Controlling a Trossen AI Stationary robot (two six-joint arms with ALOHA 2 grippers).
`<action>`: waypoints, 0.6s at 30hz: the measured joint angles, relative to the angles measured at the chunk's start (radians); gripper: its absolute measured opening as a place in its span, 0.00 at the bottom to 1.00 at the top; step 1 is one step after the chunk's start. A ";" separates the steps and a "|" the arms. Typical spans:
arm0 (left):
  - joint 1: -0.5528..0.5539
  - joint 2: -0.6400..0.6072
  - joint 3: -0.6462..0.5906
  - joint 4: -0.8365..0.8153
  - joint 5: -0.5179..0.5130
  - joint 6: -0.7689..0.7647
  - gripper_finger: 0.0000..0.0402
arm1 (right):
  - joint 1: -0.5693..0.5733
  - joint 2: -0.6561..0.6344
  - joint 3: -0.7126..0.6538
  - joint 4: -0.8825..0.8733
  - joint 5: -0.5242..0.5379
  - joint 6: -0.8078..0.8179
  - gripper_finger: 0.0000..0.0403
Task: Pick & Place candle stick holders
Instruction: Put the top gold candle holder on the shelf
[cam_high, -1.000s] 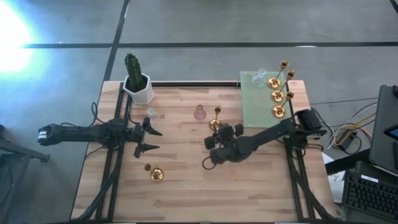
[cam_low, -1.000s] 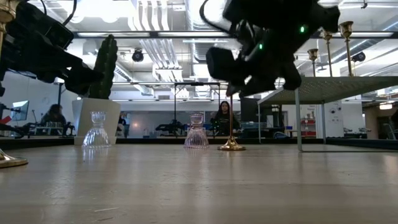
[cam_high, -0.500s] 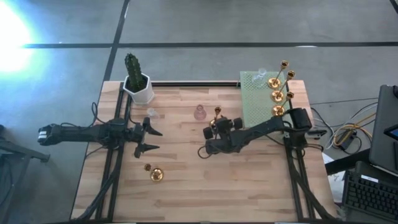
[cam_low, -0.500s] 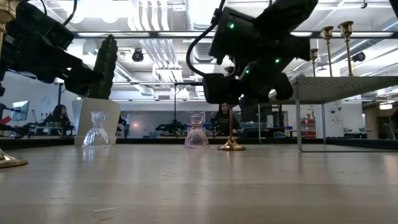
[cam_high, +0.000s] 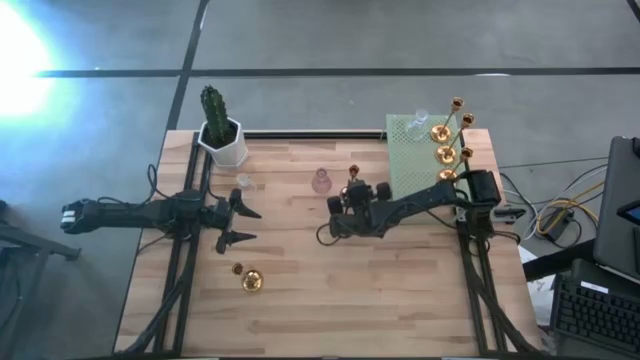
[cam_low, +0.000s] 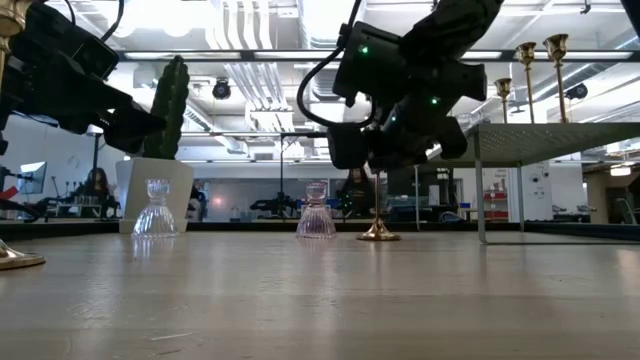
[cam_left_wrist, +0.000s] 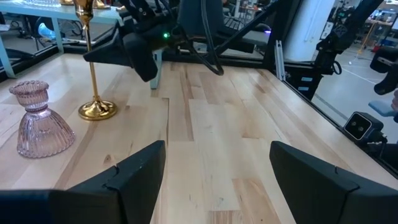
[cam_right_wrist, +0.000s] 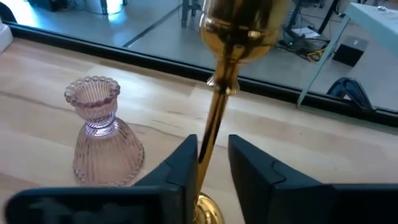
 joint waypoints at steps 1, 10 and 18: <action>0.000 0.000 0.000 0.000 0.000 0.000 0.73 | 0.000 0.000 0.000 0.002 0.000 -0.008 0.18; 0.000 0.000 0.000 0.000 0.000 0.000 0.73 | 0.000 -0.002 0.002 0.014 -0.002 -0.038 0.03; 0.000 0.000 0.000 0.000 0.000 0.000 0.73 | 0.023 -0.031 0.010 0.006 -0.005 -0.082 0.03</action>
